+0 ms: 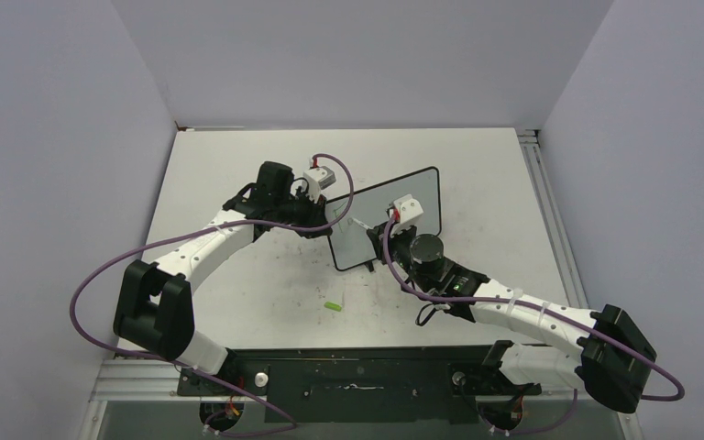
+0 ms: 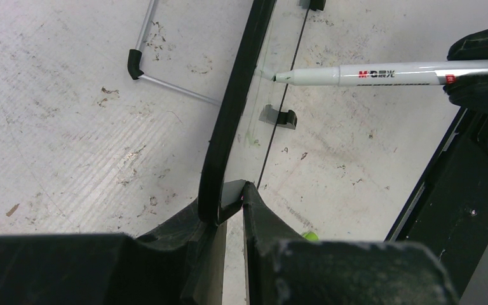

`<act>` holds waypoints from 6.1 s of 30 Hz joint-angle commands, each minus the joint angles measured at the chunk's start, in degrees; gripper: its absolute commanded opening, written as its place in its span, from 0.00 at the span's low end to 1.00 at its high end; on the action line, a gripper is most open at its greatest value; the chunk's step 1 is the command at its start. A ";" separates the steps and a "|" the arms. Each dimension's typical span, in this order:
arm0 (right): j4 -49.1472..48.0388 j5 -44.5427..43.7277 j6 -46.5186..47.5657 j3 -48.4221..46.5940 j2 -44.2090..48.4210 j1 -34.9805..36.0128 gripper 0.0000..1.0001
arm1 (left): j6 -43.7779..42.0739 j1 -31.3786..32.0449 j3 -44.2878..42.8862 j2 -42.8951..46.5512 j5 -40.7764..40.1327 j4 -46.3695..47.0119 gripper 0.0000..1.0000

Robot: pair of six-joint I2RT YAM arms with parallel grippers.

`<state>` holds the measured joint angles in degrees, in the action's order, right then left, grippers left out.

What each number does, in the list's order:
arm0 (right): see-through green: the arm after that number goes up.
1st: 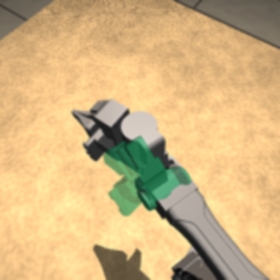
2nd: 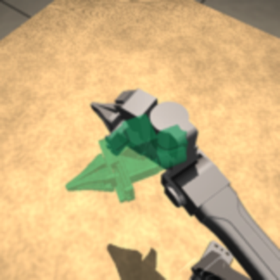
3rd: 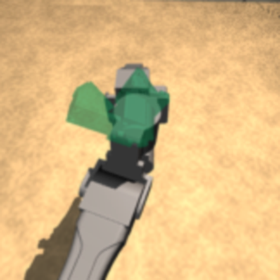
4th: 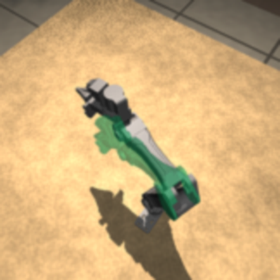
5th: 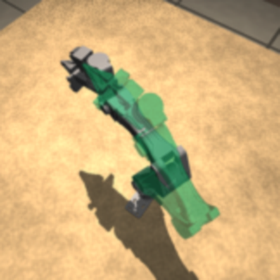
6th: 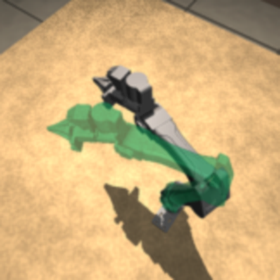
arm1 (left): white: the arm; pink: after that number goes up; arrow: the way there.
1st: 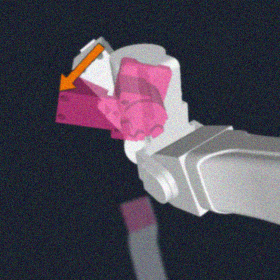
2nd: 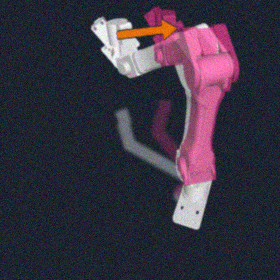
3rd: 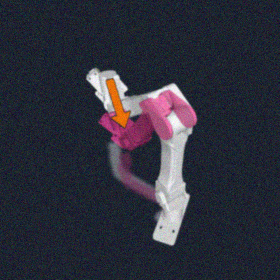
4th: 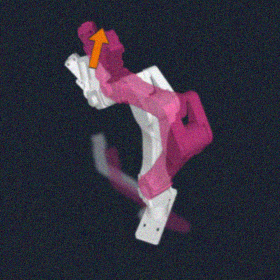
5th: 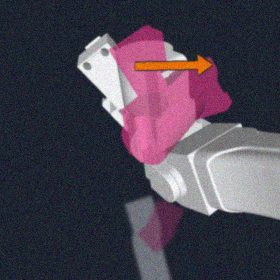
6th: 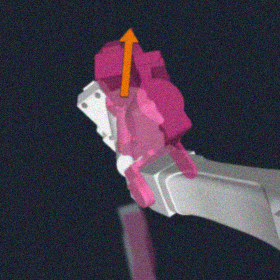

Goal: Write a sentence on the whiteboard

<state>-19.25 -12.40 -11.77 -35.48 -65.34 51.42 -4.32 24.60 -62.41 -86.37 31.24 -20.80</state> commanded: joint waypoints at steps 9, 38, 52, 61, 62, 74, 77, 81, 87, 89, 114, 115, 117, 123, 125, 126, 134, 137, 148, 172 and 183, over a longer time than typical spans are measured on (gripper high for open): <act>-1.75 -2.78 -0.05 -1.15 -0.09 -0.25 0.05 | -3.04 -0.08 -1.75 0.98 -3.21 -1.51 0.00; 1.26 -6.75 -2.53 2.11 0.87 1.63 0.05 | -3.07 -0.08 -1.67 1.11 -3.29 -1.59 0.00; -0.47 -7.17 -1.63 0.69 1.18 1.73 0.05 | -3.15 -0.08 -1.66 1.11 -3.30 -1.60 0.00; 2.48 -9.85 -0.18 -0.43 4.83 4.08 0.05 | -3.15 -0.08 -1.66 1.18 -3.38 -1.65 0.00; 2.72 -10.23 0.00 -0.58 5.07 4.23 0.05 | -3.15 -0.08 -1.68 1.20 -3.38 -1.63 0.00; 5.45 -10.56 1.31 -1.82 7.48 4.53 0.05 | -3.24 -0.08 -1.74 1.06 -3.38 -1.59 0.00; 5.90 -9.36 1.33 -1.63 7.65 3.36 0.05 | -3.31 -0.08 -1.76 0.94 -3.38 -1.54 0.00; 5.09 -4.52 0.43 -0.52 8.46 0.23 0.05 | -3.33 -0.08 -1.75 0.85 -3.38 -1.63 0.00; 3.34 1.74 -0.77 0.34 8.09 -3.83 0.05 | -3.40 -0.08 -1.79 0.77 -3.47 -1.68 0.00; 2.93 2.73 -0.80 0.21 7.71 -4.33 0.05 | -3.42 -0.08 -1.83 0.68 -3.47 -1.79 0.00; -0.82 6.70 -0.27 -1.61 2.95 -4.32 0.05 | -3.59 -0.01 -1.92 0.28 -3.82 -1.94 0.00; -0.94 6.67 -0.35 -1.61 3.00 -4.33 0.05 | -3.59 0.01 -1.92 0.25 -3.82 -1.91 0.00; -1.22 6.62 -0.40 -1.61 2.85 -4.32 0.05 | -3.59 0.01 -1.92 0.17 -3.82 -1.96 0.00; -1.80 5.75 -0.53 -1.34 2.25 -4.40 0.05 | -3.68 0.01 -2.02 0.21 -3.82 -2.00 0.00; -1.33 5.57 -0.45 -1.34 2.09 -4.28 0.05 | -3.68 0.01 -2.01 0.19 -3.82 -2.01 0.00; -1.09 5.41 -0.45 -1.30 2.22 -4.27 0.05 | -3.68 0.01 -2.01 0.15 -3.78 -2.04 0.00; 1.47 4.05 -1.03 0.04 3.02 -3.94 0.05 | -3.68 0.01 -2.01 0.34 -3.82 -2.13 0.00; 2.04 3.55 -1.38 0.77 3.05 -3.67 0.05 | -3.68 0.01 -2.01 0.35 -3.82 -2.12 0.00; 2.98 1.80 -2.18 2.07 2.91 -3.15 0.05 | -3.68 0.01 -1.93 0.32 -3.82 -2.12 0.00; 5.20 -2.96 -1.68 0.46 5.21 1.76 0.05 | -3.68 0.01 -1.92 0.52 -3.78 -2.13 0.00; 1.65 -9.36 0.96 -2.11 4.06 4.92 0.05 | -3.68 0.03 -2.01 0.51 -3.82 -2.14 0.00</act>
<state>-13.28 -17.91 -12.56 -35.22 -61.34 56.07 -5.17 24.67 -62.74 -86.35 31.29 -21.85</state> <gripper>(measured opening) 0.164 0.112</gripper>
